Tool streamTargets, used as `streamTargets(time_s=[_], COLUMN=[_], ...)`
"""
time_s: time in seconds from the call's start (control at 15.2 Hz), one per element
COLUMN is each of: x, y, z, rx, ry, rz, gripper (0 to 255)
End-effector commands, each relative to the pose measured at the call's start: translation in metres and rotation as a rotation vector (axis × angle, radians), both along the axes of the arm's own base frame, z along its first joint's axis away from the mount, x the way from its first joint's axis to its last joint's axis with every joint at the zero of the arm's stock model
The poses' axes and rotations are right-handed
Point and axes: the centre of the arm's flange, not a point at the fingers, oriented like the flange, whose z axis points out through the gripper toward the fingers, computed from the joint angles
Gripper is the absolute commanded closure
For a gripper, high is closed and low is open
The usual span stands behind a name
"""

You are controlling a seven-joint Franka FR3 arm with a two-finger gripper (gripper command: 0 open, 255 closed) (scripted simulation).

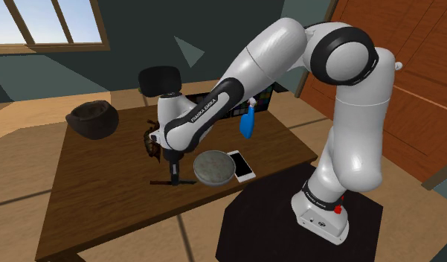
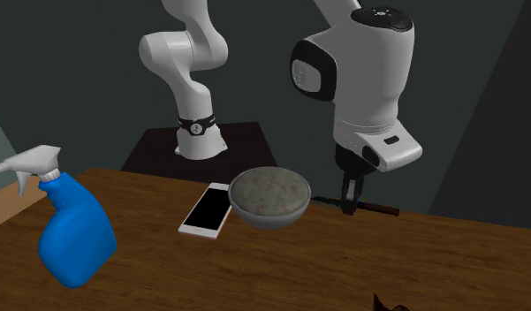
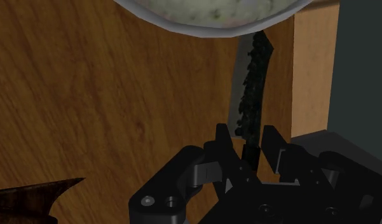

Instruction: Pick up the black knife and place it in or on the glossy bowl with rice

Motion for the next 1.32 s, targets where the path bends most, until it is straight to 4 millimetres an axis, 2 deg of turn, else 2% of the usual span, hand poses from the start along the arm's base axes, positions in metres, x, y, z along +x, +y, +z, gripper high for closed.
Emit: streamTargets(time_s=[0.0,1.25], x=[-0.001,-0.001], y=[0.0,0.0], z=[0.011,0.111], rx=[0.0,0.0], ry=[0.0,0.0], rz=[0.0,0.0], gripper=[255,255])
